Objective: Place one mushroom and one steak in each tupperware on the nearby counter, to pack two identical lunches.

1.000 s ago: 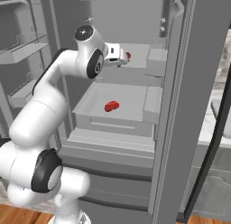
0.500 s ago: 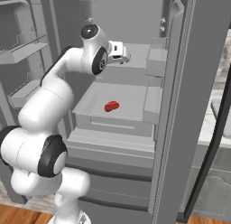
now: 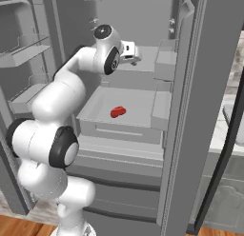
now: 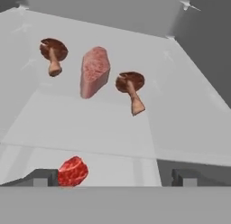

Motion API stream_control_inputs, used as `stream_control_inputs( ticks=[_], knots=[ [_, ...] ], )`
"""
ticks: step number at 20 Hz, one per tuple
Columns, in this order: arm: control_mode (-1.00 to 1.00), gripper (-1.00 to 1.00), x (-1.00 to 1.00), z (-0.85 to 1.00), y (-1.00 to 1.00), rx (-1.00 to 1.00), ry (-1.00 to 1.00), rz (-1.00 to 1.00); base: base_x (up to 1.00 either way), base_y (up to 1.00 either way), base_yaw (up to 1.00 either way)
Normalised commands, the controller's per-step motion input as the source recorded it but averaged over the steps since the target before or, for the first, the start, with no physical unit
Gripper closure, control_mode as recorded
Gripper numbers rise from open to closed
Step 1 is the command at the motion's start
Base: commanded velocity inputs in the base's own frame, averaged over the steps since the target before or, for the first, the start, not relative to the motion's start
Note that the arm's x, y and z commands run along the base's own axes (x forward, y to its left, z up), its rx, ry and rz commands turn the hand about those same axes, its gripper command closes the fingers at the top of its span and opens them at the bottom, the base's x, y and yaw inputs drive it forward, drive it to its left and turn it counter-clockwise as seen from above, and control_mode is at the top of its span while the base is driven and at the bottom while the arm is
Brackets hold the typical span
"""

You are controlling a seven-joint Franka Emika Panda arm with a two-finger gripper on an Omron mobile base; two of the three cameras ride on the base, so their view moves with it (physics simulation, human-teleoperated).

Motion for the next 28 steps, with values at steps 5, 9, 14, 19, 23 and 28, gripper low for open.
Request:
stream_control_inputs(
  ticks=[5,9,14,19,23,28],
  knots=[
    [-1.0,-1.0,0.38,0.0,-0.16,0.01,0.0,0.05,0.0,0.0,0.0],
    [-1.0,-1.0,0.34,-0.01,-0.02,0.0,0.0,0.06,0.0,0.0,0.0],
    [-1.0,-1.0,0.26,-0.14,-0.04,0.0,0.0,0.07,0.0,0.0,0.0],
    [-1.0,-1.0,0.17,-0.32,-0.17,0.0,0.01,0.06,0.0,0.0,0.0],
    [-1.0,-1.0,0.42,-0.19,-0.16,0.0,0.04,0.07,0.0,0.0,0.0],
    [-1.0,-1.0,0.69,-0.07,-0.01,0.0,0.07,0.06,0.0,0.0,0.0]
  ],
)
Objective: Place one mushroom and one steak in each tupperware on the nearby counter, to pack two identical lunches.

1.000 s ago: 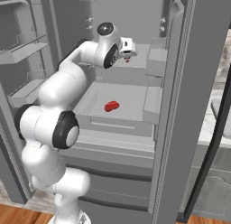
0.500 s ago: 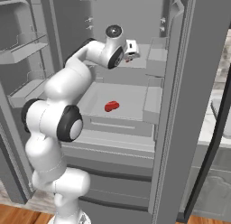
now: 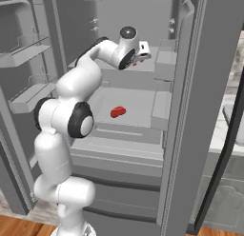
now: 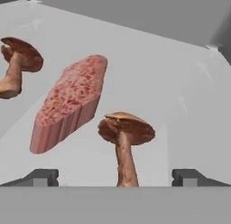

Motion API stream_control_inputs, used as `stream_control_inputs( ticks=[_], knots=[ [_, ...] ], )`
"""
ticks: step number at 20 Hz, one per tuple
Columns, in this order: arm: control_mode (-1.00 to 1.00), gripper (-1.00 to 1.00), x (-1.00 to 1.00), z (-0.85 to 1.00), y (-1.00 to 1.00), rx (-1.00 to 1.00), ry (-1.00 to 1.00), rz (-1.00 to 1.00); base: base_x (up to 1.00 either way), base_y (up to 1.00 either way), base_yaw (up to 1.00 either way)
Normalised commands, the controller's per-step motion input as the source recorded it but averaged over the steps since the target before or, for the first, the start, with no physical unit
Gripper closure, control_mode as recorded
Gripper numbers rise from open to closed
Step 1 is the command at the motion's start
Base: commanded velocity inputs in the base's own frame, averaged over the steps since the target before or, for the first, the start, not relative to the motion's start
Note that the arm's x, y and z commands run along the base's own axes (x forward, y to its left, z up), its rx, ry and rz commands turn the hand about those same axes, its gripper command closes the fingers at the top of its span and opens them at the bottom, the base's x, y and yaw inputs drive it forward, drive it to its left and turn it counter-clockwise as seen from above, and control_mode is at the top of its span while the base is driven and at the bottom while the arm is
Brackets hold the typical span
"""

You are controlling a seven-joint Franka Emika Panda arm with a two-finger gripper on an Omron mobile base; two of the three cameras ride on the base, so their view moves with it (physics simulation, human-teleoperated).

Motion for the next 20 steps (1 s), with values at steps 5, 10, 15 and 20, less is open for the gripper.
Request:
stream_control_inputs(
  ticks=[5,10,15,20],
  knots=[
    [-1.0,-1.0,0.51,-0.24,0.0,0.0,0.07,0.04,0.0,0.0,0.0],
    [-1.0,1.0,0.17,-0.69,-0.04,0.0,0.03,0.03,0.0,0.0,0.0],
    [-1.0,1.0,0.0,-0.99,0.02,-0.07,0.0,0.02,0.0,0.0,0.0],
    [-1.0,1.0,0.0,-1.0,0.11,-0.11,-0.14,0.01,0.0,0.0,0.0]
  ],
)
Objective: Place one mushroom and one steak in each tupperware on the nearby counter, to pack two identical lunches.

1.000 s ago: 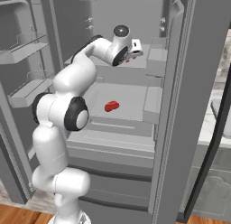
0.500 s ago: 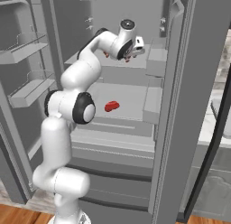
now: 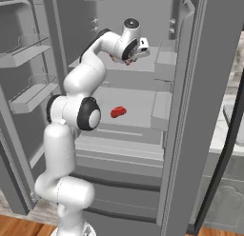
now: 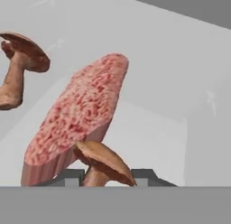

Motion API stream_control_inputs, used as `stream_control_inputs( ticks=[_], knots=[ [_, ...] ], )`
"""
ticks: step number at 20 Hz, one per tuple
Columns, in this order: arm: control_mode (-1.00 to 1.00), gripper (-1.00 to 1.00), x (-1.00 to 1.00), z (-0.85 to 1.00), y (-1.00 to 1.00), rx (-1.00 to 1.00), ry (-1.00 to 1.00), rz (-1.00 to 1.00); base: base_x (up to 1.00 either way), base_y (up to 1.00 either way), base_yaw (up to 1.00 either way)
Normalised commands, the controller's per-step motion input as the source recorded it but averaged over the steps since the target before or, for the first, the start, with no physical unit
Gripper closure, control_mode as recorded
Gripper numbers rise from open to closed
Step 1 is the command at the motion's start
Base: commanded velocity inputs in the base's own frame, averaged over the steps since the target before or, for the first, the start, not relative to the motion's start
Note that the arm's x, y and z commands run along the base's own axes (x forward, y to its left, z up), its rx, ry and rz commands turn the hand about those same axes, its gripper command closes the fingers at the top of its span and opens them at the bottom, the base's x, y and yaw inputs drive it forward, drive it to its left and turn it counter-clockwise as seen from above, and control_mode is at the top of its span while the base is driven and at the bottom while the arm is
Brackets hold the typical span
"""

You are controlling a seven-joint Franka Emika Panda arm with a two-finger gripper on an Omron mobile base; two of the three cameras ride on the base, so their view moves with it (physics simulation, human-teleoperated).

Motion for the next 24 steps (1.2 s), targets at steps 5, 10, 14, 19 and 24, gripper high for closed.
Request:
stream_control_inputs(
  ticks=[5,10,14,19,24],
  knots=[
    [-1.0,1.0,-0.25,-1.0,-0.07,-0.04,-0.18,0.0,0.0,0.0,0.0],
    [-1.0,1.0,-0.82,-0.67,-0.34,-0.01,-0.1,0.0,0.0,0.0,0.0],
    [-1.0,1.0,-1.0,-0.03,-0.27,0.0,0.04,-0.01,0.0,0.0,0.0],
    [-1.0,1.0,-1.0,0.0,-0.03,0.0,0.11,-0.02,0.0,0.0,0.0],
    [-1.0,1.0,-1.0,-0.01,0.13,0.0,0.08,0.0,0.0,0.0,0.0]
  ],
)
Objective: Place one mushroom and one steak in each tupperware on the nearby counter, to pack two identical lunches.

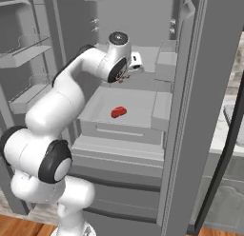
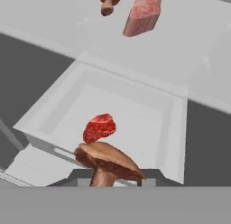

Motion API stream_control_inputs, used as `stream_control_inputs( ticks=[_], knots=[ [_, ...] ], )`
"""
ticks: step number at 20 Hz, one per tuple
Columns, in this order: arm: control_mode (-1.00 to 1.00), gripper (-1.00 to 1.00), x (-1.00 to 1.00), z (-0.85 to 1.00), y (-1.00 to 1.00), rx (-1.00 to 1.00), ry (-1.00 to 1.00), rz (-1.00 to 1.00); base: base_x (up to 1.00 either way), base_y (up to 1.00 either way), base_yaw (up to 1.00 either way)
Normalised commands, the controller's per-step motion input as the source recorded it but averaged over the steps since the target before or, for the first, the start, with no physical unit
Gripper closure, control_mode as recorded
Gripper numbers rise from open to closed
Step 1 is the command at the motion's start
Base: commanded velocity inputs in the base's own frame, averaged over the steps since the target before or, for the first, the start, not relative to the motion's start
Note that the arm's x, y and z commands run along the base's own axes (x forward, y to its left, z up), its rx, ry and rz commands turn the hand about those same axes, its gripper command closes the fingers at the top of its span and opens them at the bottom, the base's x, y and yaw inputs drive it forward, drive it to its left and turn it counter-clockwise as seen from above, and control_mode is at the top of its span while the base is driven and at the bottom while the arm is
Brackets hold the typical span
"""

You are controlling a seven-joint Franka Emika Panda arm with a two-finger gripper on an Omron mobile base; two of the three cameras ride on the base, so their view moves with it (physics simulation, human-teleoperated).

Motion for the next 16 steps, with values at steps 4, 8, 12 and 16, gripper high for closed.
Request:
stream_control_inputs(
  ticks=[4,8,12,16],
  knots=[
    [-1.0,1.0,-1.0,-0.17,0.42,0.0,0.0,0.0,0.0,0.0,0.0],
    [-1.0,1.0,-1.0,-0.09,0.37,0.0,0.0,0.0,0.0,0.0,0.0],
    [-1.0,1.0,-0.94,0.0,0.01,0.0,0.0,0.0,0.0,0.0,0.0],
    [-1.0,1.0,-0.88,0.0,0.0,0.0,0.0,0.0,0.0,0.0,0.0]
  ],
)
